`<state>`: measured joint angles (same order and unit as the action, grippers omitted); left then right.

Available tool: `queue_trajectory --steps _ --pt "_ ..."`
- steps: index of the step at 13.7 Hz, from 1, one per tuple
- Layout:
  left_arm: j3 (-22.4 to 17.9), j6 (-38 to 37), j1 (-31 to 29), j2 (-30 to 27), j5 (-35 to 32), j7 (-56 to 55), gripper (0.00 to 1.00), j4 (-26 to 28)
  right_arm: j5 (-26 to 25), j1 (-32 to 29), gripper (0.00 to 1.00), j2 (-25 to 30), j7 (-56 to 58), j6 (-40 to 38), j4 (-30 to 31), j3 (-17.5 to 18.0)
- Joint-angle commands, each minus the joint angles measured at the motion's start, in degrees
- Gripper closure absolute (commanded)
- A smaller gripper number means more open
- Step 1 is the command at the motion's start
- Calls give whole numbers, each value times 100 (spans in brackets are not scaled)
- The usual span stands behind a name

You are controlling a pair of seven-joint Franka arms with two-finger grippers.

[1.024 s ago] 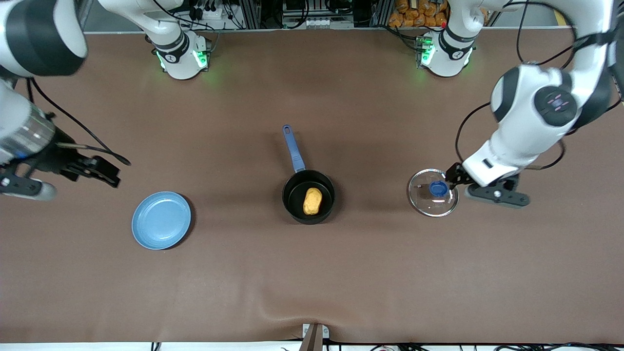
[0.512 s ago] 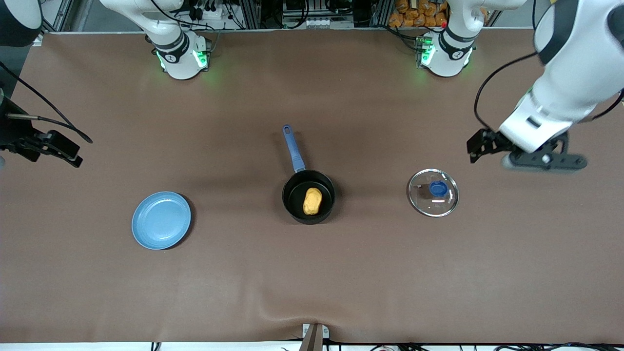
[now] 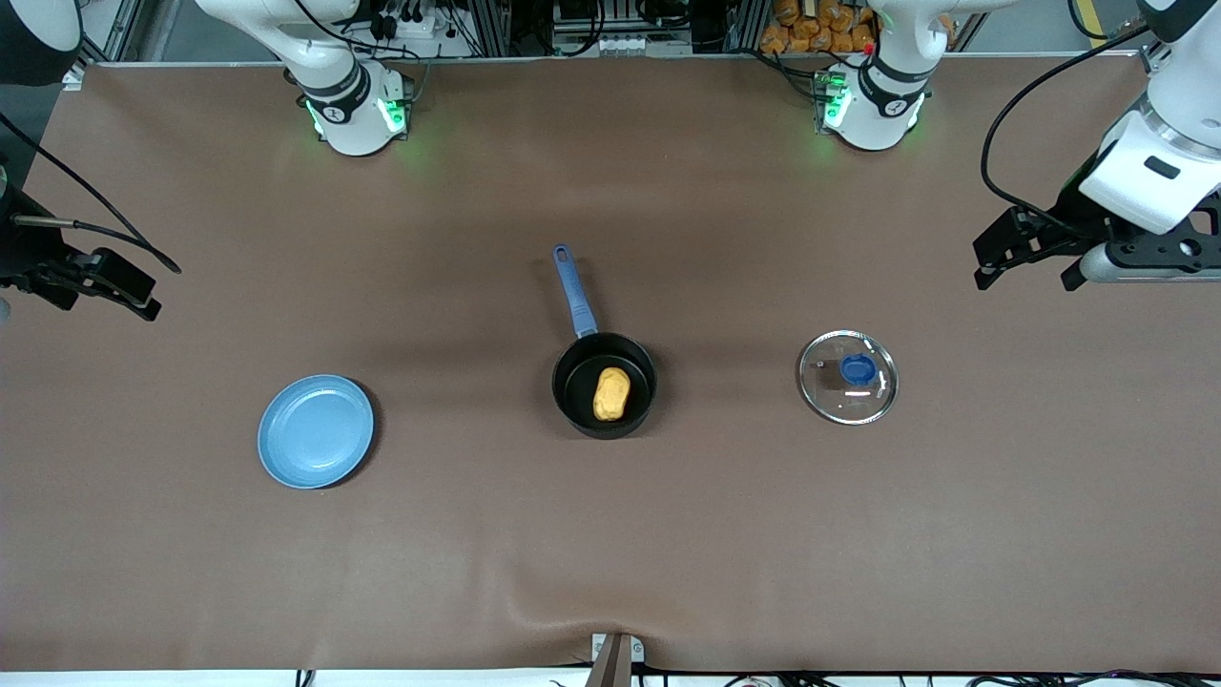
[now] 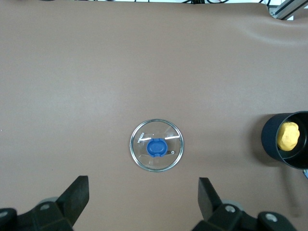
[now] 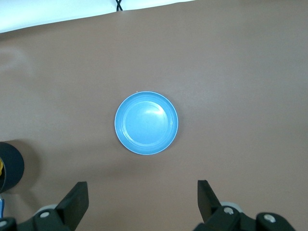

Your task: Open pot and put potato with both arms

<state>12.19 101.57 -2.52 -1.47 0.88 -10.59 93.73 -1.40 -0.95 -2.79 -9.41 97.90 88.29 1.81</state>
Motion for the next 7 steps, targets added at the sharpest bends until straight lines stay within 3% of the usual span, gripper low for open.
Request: queue_trajectory --steps 1,7 --pt "126 -59 -91 -82 18 -294 0 31 43 -116 0 252 89 27 224 92" --pt "126 -59 -82 -64 -9 -294 0 40 43 -116 0 253 89 1 251 83"
